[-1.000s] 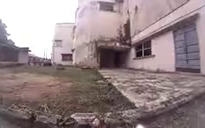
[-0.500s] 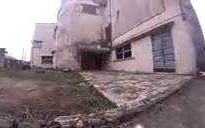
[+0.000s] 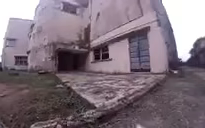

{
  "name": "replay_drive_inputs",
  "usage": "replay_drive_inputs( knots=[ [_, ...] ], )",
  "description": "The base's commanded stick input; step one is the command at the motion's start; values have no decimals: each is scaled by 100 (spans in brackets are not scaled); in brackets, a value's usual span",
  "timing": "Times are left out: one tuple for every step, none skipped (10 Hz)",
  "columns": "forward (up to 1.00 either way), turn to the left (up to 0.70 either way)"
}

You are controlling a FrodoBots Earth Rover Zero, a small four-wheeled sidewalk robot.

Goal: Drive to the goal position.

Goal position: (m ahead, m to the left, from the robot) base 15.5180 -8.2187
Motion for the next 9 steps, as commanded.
replay_drive_inputs(
  knots=[
    [0, -70],
    [0, -70],
    [0, -70],
    [0, -70],
    [0, -70],
    [0, -70],
    [0, -70],
    [0, -70],
    [0, -70]
  ],
)
